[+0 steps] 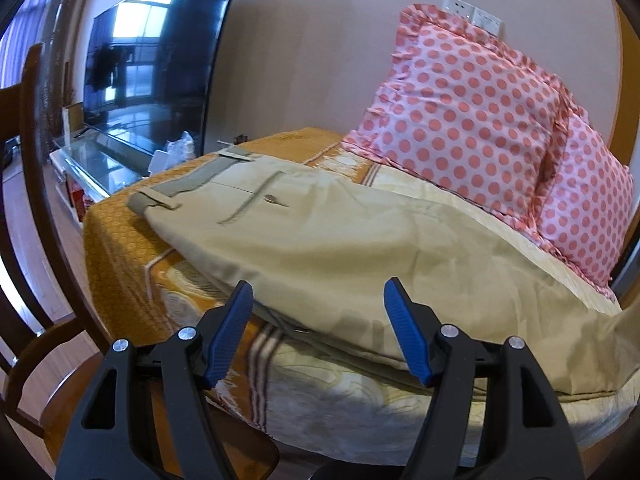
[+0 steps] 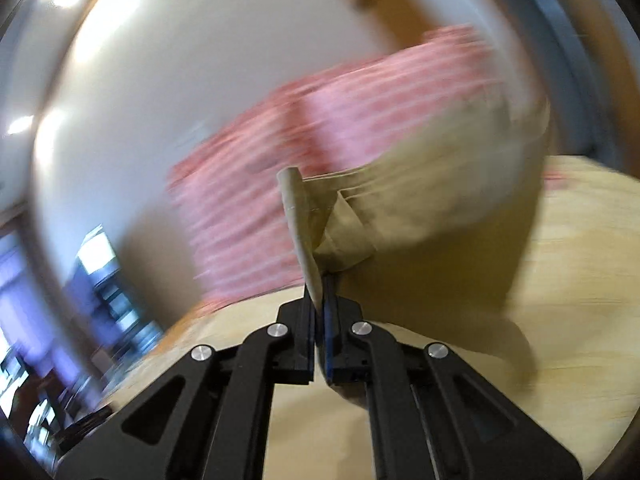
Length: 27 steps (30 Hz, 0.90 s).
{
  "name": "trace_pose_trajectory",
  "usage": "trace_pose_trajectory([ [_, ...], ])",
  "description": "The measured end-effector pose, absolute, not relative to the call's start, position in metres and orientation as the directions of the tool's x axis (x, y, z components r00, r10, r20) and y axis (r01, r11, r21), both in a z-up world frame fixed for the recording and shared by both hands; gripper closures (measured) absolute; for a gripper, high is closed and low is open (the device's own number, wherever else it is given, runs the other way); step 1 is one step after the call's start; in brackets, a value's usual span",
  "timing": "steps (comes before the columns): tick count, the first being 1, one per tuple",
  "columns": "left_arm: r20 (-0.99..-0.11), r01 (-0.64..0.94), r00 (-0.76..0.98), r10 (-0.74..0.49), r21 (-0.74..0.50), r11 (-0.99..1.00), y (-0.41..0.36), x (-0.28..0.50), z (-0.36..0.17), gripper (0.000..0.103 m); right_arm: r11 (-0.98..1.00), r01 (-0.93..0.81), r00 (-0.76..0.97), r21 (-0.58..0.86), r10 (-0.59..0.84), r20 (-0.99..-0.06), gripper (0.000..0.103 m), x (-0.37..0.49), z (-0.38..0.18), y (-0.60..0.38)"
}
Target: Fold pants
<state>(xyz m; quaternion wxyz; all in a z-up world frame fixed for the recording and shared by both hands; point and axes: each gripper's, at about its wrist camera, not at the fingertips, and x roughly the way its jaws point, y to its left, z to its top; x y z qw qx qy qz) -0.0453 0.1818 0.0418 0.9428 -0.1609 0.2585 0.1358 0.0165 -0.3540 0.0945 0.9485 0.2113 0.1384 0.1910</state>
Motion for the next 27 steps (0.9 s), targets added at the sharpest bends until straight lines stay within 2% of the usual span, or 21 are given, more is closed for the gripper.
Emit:
trace_pose_trajectory([
  [2, -0.532, -0.354, 0.827, 0.184, -0.237, 0.905, 0.188, -0.048, 0.042, 0.033, 0.798, -0.424, 0.817, 0.429, 0.541, -0.199, 0.1, 0.027, 0.095, -0.298],
  [4, -0.534, -0.371, 0.822, 0.198, -0.238, 0.898, 0.196, -0.052, 0.041, 0.033, 0.762, -0.523, 0.721, 0.381, 0.634, -0.279, 0.097, 0.036, 0.083, -0.237],
  [6, -0.542, -0.388, 0.814, 0.208, -0.243, 0.889, 0.204, -0.055, 0.039, 0.032, 0.733, -0.601, 0.609, 0.32, 0.678, -0.411, 0.088, 0.035, 0.059, -0.184],
  [7, -0.547, -0.4, 0.81, 0.212, -0.249, 0.882, 0.209, -0.056, 0.037, 0.032, 0.718, -0.626, 0.567, 0.304, 0.687, -0.455, 0.077, 0.032, 0.049, -0.168],
  [8, -0.553, -0.409, 0.806, 0.213, -0.259, 0.875, 0.215, -0.058, 0.034, 0.032, 0.709, -0.641, 0.54, 0.293, 0.688, -0.484, 0.066, 0.029, 0.04, -0.157],
  [10, -0.561, -0.419, 0.801, 0.209, -0.276, 0.865, 0.224, -0.059, 0.031, 0.032, 0.708, -0.643, 0.533, 0.291, 0.687, -0.493, 0.057, 0.022, 0.031, -0.153],
  [16, -0.568, -0.437, 0.8, 0.193, -0.332, 0.836, 0.247, -0.053, 0.025, 0.032, 0.764, -0.555, 0.571, 0.328, 0.637, -0.518, 0.056, 0.034, 0.021, -0.168],
  [20, -0.575, -0.453, 0.8, 0.173, -0.39, 0.802, 0.266, -0.045, 0.021, 0.032, 0.769, -0.531, 0.569, 0.356, 0.635, -0.523, 0.051, 0.042, 0.014, -0.172],
  [23, -0.571, -0.453, 0.802, 0.176, -0.389, 0.803, 0.271, -0.039, 0.022, 0.031, 0.766, -0.529, 0.566, 0.365, 0.64, -0.52, 0.05, 0.043, 0.011, -0.175],
  [27, -0.583, -0.422, 0.803, 0.122, -0.411, 0.808, 0.278, -0.023, 0.023, 0.021, 0.76, -0.534, 0.563, 0.371, 0.647, -0.515, 0.046, 0.043, 0.012, -0.172],
])
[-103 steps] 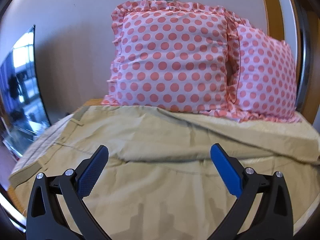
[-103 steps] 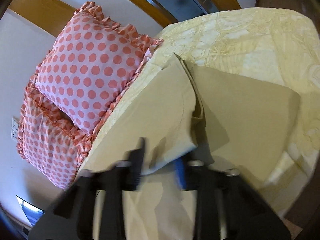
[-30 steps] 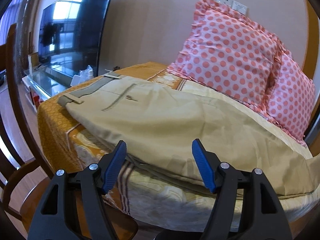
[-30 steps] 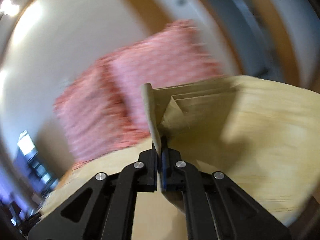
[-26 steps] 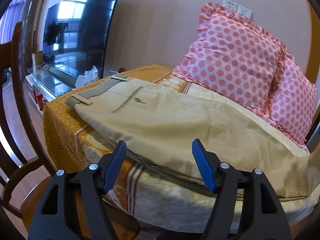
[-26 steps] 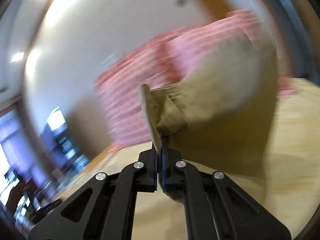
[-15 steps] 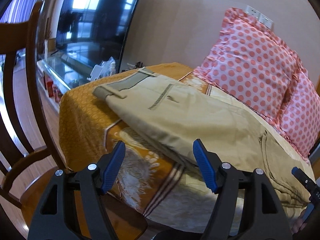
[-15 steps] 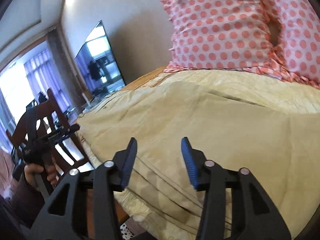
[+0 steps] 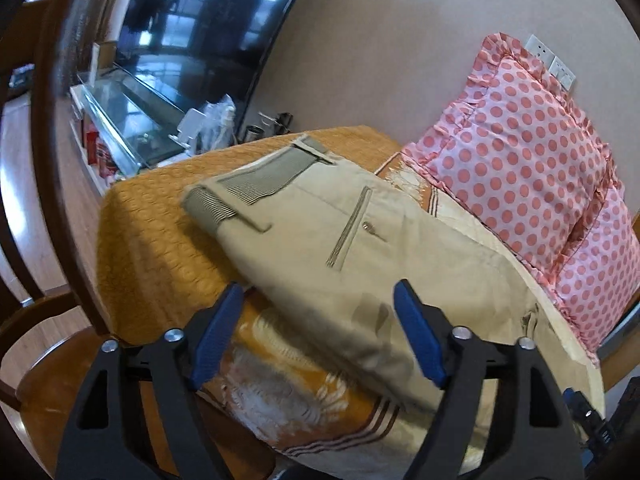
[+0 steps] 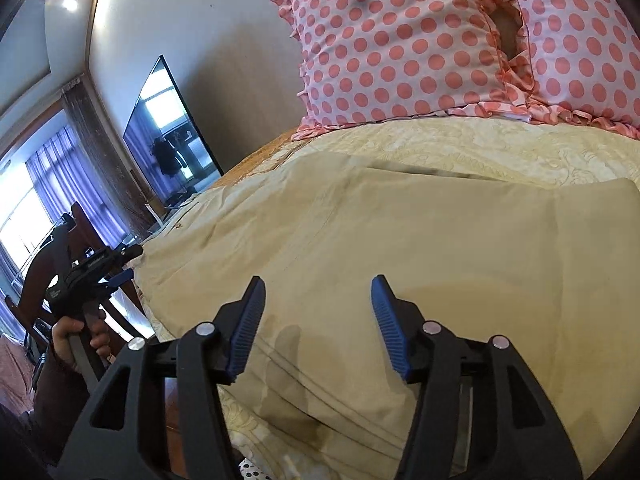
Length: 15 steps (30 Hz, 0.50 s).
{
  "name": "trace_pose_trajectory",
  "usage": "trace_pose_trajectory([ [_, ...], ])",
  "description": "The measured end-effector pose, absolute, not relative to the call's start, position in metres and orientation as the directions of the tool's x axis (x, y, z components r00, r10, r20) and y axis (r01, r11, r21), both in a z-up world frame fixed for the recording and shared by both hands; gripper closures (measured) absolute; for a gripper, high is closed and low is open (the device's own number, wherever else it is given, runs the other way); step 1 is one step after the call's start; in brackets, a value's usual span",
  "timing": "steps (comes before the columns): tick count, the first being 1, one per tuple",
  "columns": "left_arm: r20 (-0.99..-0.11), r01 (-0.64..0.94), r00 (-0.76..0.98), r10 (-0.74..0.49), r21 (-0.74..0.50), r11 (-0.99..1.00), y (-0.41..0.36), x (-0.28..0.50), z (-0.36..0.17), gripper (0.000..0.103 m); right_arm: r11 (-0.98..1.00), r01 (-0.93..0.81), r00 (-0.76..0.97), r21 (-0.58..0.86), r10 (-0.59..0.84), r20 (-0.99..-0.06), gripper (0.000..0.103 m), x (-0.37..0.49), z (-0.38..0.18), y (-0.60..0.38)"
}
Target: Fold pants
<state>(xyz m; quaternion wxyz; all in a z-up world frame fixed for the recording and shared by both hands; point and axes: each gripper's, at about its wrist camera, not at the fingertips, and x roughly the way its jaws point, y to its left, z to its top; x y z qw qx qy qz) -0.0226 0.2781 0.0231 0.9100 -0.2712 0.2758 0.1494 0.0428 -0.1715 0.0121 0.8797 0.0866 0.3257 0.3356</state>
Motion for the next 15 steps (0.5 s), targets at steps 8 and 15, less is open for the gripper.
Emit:
trace_pose_trajectory([
  [8, -0.586, -0.36, 0.81, -0.031, -0.539, 0.761, 0.278, -0.006, 0.025, 0.016, 0.75, -0.538, 0.564, 0.384, 0.659, -0.497, 0.044, 0.044, 0.01, -0.172],
  [15, -0.604, -0.47, 0.795, 0.053, -0.558, 0.685, 0.311, 0.011, 0.031, 0.036, 0.741, -0.549, 0.573, 0.387, 0.671, -0.471, 0.043, 0.039, 0.013, -0.177],
])
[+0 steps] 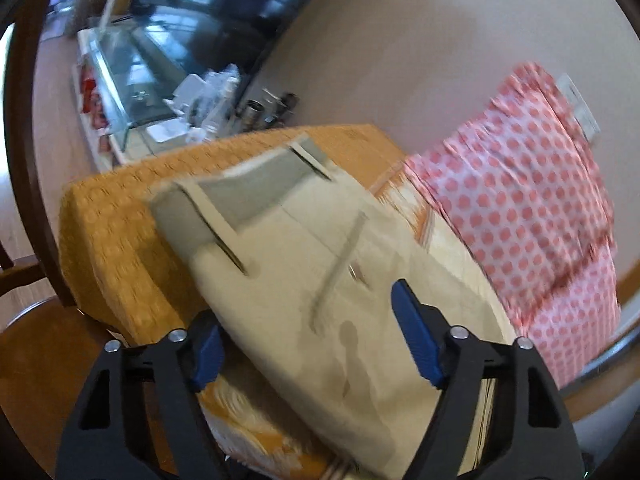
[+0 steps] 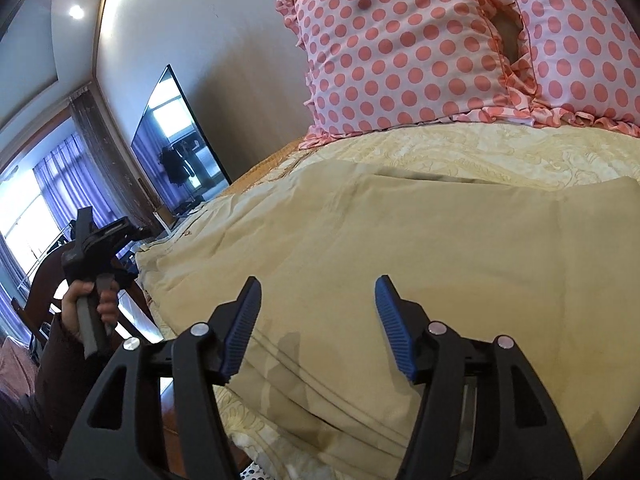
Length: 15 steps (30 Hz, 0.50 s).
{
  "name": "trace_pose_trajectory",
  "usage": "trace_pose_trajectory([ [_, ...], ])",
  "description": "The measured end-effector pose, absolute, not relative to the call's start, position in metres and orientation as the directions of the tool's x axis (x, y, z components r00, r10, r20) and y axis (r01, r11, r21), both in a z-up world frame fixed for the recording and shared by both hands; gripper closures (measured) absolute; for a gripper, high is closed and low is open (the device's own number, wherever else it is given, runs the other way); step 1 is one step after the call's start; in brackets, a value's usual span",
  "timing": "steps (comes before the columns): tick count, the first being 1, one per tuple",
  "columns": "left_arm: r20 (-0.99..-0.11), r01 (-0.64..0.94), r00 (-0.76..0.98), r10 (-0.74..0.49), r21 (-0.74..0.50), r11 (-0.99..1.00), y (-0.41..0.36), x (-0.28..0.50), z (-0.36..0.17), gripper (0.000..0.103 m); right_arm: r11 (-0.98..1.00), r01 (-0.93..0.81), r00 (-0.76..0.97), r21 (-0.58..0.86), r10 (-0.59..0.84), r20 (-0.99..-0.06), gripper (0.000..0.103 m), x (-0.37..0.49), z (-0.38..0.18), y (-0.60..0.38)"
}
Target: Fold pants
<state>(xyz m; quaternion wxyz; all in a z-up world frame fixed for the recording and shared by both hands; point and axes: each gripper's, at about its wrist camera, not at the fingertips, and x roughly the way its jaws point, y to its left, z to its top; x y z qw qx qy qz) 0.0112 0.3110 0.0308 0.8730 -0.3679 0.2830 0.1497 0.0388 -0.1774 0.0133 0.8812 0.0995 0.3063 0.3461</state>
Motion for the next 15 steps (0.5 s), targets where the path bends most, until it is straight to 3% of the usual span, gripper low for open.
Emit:
trace_pose_trajectory([
  [2, -0.636, -0.513, 0.768, 0.076, -0.54, 0.667, 0.318, 0.019, 0.026, 0.059, 0.737, -0.551, 0.578, 0.391, 0.675, -0.458, 0.04, 0.036, 0.014, -0.182],
  [3, -0.669, -0.55, 0.736, 0.099, -0.507, 0.664, 0.318, 0.023, 0.022, 0.085, 0.735, -0.551, 0.58, 0.396, 0.678, -0.452, 0.04, 0.036, 0.014, -0.184],
  [6, -0.674, -0.547, 0.721, 0.161, -0.41, 0.73, 0.304, 0.027, 0.032, 0.096, 0.728, -0.548, 0.586, 0.412, 0.686, -0.432, 0.04, 0.033, 0.015, -0.193],
  [9, -0.627, -0.48, 0.753, 0.203, -0.312, 0.82, 0.271, 0.03, 0.07, 0.098, 0.728, -0.541, 0.612, 0.422, 0.685, -0.396, 0.04, 0.028, 0.02, -0.211],
  [15, -0.482, -0.129, 0.875, 0.05, -0.132, 0.983, 0.127, 0.038, 0.163, 0.098, 0.757, -0.471, 0.71, 0.453, 0.63, -0.314, 0.039, 0.017, 0.032, -0.267],
])
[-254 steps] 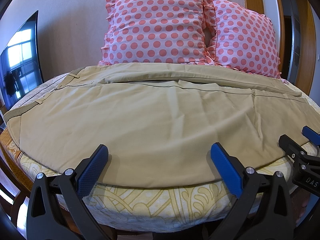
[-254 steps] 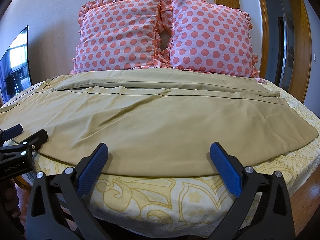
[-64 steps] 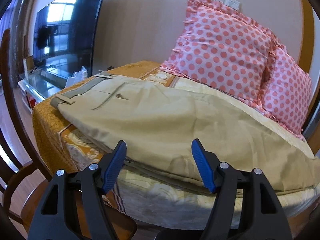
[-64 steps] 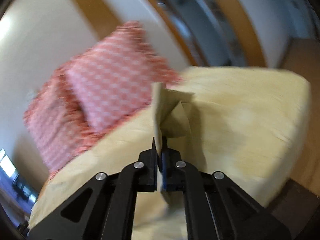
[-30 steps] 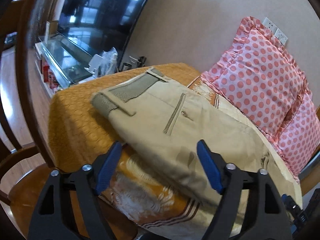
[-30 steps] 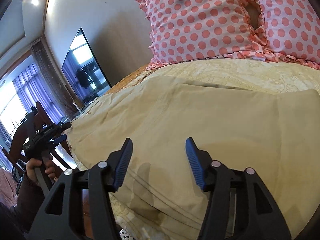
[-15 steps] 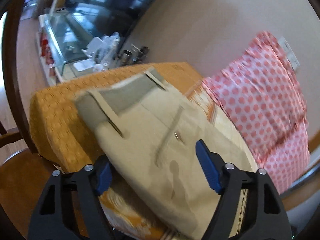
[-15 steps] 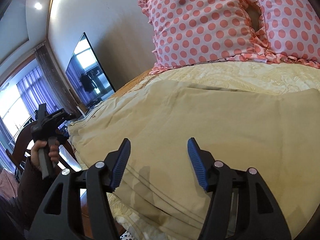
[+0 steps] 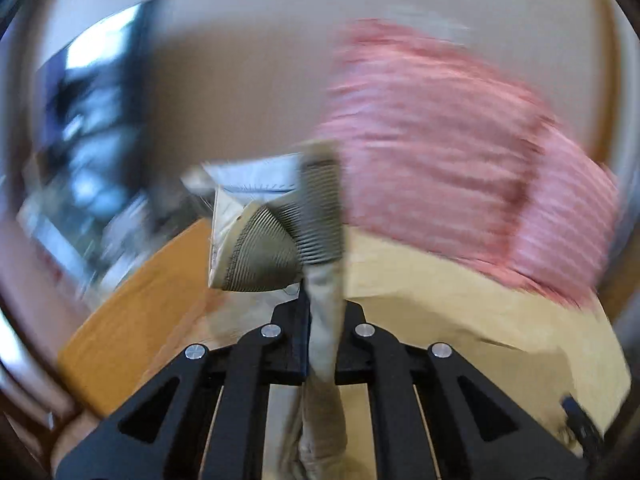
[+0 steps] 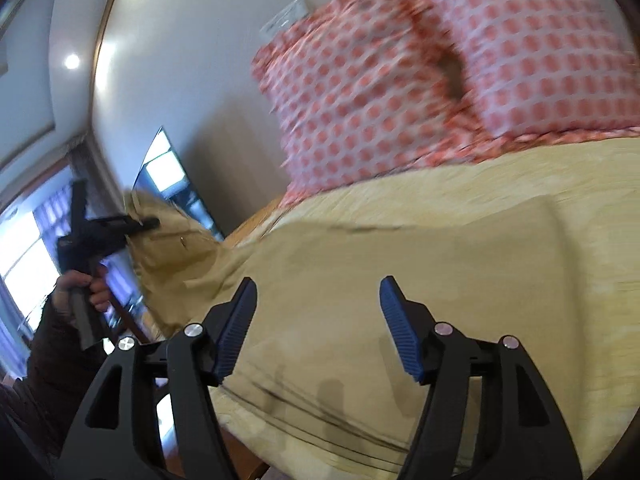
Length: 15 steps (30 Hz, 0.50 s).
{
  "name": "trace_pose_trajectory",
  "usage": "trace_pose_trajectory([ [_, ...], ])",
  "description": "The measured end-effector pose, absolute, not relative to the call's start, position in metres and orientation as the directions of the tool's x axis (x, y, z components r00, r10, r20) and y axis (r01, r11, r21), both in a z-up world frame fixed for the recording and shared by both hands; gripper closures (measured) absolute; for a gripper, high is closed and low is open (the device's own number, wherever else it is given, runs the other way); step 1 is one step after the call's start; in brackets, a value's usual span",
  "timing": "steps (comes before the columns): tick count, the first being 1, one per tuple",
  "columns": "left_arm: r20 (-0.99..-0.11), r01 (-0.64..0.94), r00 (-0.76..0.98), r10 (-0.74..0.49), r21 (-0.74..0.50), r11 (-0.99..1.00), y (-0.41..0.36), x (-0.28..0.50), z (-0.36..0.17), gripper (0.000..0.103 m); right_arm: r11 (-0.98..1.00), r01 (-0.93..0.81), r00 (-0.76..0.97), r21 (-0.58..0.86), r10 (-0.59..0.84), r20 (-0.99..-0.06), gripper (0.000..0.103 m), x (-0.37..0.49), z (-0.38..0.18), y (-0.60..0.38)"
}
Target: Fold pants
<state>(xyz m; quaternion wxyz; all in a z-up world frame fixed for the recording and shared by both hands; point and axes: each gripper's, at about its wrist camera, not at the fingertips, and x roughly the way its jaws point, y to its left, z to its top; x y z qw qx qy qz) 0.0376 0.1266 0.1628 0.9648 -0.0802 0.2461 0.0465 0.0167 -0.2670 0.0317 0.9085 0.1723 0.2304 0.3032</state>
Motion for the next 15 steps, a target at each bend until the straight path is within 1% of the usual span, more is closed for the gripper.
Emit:
trace_pose_trajectory([
  [2, -0.447, 0.043, 0.892, -0.068, -0.067, 0.997, 0.058, 0.032, 0.178, 0.098, 0.777, -0.433, 0.747, 0.456, 0.593, -0.301, 0.039, 0.012, 0.033, -0.287],
  [3, -0.442, 0.15, 0.883, -0.155, -0.046, 0.988, 0.019, 0.028, 0.18, 0.098, 0.791, -0.405, 0.769, 0.459, 0.566, -0.297, 0.039, 0.009, 0.033, -0.3],
  [4, -0.448, 0.22, 0.868, -0.215, -0.04, 0.975, -0.007, 0.025, 0.178, 0.098, 0.801, -0.378, 0.787, 0.464, 0.542, -0.294, 0.039, 0.006, 0.033, -0.312],
  [6, -0.487, 0.381, 0.801, -0.349, -0.036, 0.924, -0.066, 0.016, 0.16, 0.098, 0.822, -0.32, 0.822, 0.471, 0.488, -0.294, 0.038, 0.0, 0.03, -0.335],
  [8, -0.549, 0.489, 0.719, -0.426, -0.035, 0.871, -0.11, 0.009, 0.132, 0.098, 0.843, -0.255, 0.851, 0.473, 0.428, -0.304, 0.038, -0.006, 0.026, -0.357],
  [9, -0.588, 0.53, 0.677, -0.442, -0.027, 0.847, -0.13, 0.006, 0.115, 0.098, 0.85, -0.231, 0.86, 0.474, 0.406, -0.31, 0.037, -0.007, 0.024, -0.365],
  [10, -0.637, 0.562, 0.637, -0.434, -0.002, 0.827, -0.15, 0.001, 0.09, 0.098, 0.854, -0.207, 0.867, 0.477, 0.385, -0.315, 0.037, -0.009, 0.021, -0.374],
  [11, -0.656, 0.573, 0.622, -0.426, 0.011, 0.819, -0.158, -0.002, 0.077, 0.098, 0.859, -0.181, 0.875, 0.479, 0.363, -0.32, 0.036, -0.012, 0.019, -0.383],
  [12, -0.671, 0.582, 0.614, -0.416, 0.028, 0.813, -0.165, -0.007, 0.063, 0.098, 0.863, -0.159, 0.881, 0.48, 0.344, -0.326, 0.035, -0.014, 0.018, -0.391],
  [14, -0.66, 0.564, 0.645, -0.385, 0.071, 0.823, -0.166, -0.016, 0.056, 0.098, 0.866, -0.133, 0.889, 0.482, 0.32, -0.329, 0.029, -0.016, 0.016, -0.404],
  [15, -0.657, 0.559, 0.657, -0.369, 0.097, 0.823, -0.166, -0.021, 0.055, 0.097, 0.864, -0.128, 0.888, 0.487, 0.319, -0.332, 0.028, -0.015, 0.017, -0.409],
])
